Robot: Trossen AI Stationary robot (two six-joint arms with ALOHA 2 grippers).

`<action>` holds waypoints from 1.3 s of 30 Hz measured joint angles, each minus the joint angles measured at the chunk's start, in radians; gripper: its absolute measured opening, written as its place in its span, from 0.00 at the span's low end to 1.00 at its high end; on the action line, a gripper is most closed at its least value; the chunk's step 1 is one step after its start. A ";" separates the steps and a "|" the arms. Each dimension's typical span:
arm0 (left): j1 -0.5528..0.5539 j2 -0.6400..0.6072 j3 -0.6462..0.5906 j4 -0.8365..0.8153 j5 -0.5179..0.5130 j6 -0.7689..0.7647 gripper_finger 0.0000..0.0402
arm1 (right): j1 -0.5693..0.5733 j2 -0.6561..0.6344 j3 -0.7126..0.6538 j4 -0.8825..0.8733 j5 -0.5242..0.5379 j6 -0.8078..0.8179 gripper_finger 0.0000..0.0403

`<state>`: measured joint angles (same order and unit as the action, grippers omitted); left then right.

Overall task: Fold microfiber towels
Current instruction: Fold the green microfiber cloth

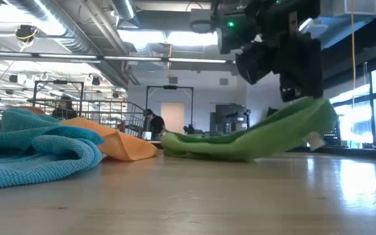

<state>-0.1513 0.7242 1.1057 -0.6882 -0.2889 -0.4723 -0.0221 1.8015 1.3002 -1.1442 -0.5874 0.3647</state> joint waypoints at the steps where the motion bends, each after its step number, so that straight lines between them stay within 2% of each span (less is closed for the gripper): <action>1: 0.000 0.000 0.000 0.000 0.008 -0.003 0.03 | 0.002 -0.003 0.006 0.005 0.014 0.009 0.17; 6: 0.000 0.000 0.000 0.000 0.043 -0.029 0.03 | 0.001 -0.065 0.075 0.093 0.197 0.075 0.31; 9: 0.000 0.000 0.000 -0.001 0.052 -0.042 0.03 | -0.013 -0.093 0.110 0.169 0.424 0.108 0.39; 11: 0.000 0.000 0.000 -0.001 0.051 -0.042 0.03 | -0.022 -0.103 0.116 0.309 0.612 0.130 0.42; 13: 0.000 0.000 0.000 0.000 0.049 -0.042 0.03 | -0.045 -0.085 0.121 0.480 0.710 0.130 0.44; 16: 0.000 0.000 0.000 0.000 0.048 -0.030 0.03 | -0.093 0.003 0.119 0.607 0.696 0.170 0.44; 22: 0.000 0.000 0.000 0.021 0.036 -0.024 0.03 | -0.153 0.160 0.197 0.685 0.643 0.215 0.44; 28: 0.000 0.000 0.000 0.030 0.036 -0.039 0.03 | -0.142 0.266 0.331 0.690 0.646 0.041 0.47; 30: 0.000 0.000 0.000 0.026 0.040 -0.038 0.03 | -0.135 0.304 0.361 0.638 0.671 0.008 0.48; 33: 0.000 0.000 0.000 0.025 0.042 -0.024 0.03 | -0.130 0.353 0.373 0.595 0.729 0.036 0.49; 39: 0.000 0.000 0.000 0.025 0.043 -0.044 0.03 | -0.132 0.398 0.378 0.572 0.685 0.128 0.50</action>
<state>-0.1513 0.7238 1.1061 -0.6636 -0.2459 -0.5164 -0.1543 2.1991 1.6777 -0.5722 0.0975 0.4927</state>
